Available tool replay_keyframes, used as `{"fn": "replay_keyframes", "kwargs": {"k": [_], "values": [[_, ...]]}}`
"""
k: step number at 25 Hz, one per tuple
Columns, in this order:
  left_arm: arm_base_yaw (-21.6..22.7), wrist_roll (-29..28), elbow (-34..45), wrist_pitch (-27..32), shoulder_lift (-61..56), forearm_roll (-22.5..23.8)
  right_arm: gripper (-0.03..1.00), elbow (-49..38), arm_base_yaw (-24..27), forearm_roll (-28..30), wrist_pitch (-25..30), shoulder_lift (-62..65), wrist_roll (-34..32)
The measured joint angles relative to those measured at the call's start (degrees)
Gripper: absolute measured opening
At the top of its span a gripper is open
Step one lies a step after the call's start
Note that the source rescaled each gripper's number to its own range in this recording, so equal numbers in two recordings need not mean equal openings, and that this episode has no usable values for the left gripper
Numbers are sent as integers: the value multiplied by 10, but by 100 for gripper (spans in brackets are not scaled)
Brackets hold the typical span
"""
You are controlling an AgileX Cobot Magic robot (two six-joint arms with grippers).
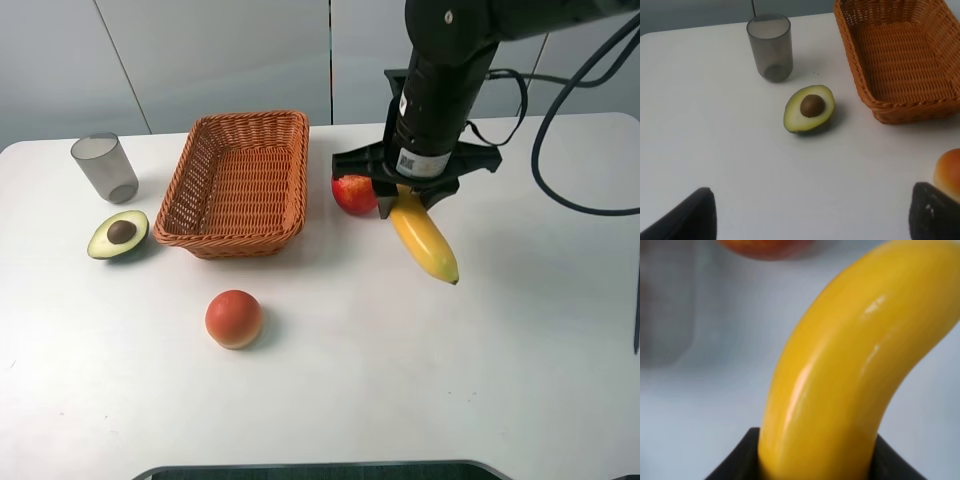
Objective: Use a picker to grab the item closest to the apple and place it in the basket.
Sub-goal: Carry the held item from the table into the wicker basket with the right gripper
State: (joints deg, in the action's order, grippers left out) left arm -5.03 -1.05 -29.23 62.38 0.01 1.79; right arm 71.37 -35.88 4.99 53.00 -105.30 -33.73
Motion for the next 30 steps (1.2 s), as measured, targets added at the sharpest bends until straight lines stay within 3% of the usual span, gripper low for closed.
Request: {"fn": "replay_keyframes", "kwargs": {"k": [8, 17, 22, 30], "values": [[0, 0, 0, 0, 0, 0, 4, 171, -14, -11, 61, -49, 75], [0, 0, 0, 0, 0, 0, 4, 397, -52, -15, 80, -198, 121], [0, 0, 0, 0, 0, 0, 4, 448, -73, -15, 34, -235, 134], [0, 0, 0, 0, 0, 0, 4, 453, -91, -17, -62, -240, 147]]}}
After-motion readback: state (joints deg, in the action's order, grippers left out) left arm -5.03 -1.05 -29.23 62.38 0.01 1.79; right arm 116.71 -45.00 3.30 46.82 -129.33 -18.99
